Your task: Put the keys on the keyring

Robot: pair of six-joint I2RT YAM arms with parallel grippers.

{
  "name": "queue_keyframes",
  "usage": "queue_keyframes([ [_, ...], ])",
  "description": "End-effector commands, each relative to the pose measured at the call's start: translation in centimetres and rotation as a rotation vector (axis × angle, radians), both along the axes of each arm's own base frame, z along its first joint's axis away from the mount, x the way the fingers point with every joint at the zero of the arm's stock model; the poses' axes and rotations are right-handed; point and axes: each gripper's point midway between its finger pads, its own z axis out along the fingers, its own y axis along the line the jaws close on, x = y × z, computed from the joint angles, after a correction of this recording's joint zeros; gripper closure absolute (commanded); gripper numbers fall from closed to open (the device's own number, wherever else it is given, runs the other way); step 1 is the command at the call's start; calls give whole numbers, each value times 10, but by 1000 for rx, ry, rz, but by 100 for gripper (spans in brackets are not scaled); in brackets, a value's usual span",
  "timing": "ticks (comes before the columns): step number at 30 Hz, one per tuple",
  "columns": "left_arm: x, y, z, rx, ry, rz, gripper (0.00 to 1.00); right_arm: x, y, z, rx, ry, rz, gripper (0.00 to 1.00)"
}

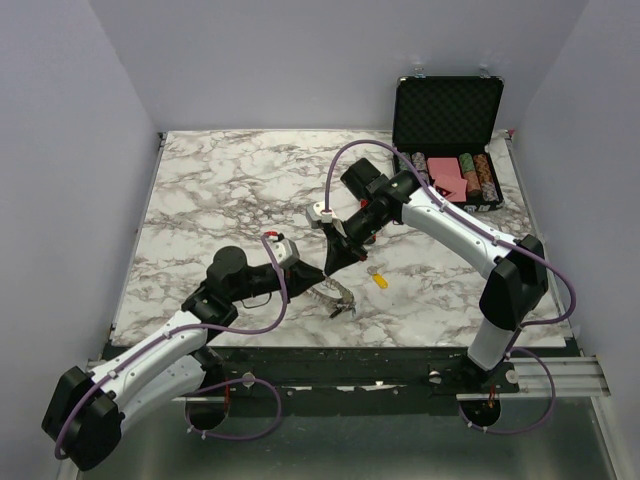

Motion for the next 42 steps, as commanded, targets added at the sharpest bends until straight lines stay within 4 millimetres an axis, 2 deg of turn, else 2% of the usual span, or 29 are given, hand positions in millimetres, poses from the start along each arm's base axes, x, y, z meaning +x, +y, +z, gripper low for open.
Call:
queue_keyframes([
  [1,-1,-6,16,-22,-32,-27,77,-5,7,13,45,26,18,100],
  [8,1,-6,13,-14,-24,-20,84,-5,7,13,50,27,20,100],
  [11,1,-6,12,-9,-22,-20,90,-5,7,14,51,28,19,100],
  [13,0,-7,11,-6,-20,-21,100,-5,7,14,51,28,19,100],
  [20,3,-2,12,-8,-14,23,100,-4,8,13,48,30,6,99],
  [29,2,8,16,-52,-43,74,100,-4,10,17,63,56,-16,77],
  [35,-2,9,20,-92,-44,79,100,-7,8,32,103,72,-26,49],
  [39,-5,12,27,-143,-62,85,100,-1,3,41,143,92,-51,42],
  [42,-8,13,30,-172,-61,83,100,0,0,40,159,111,-72,39],
])
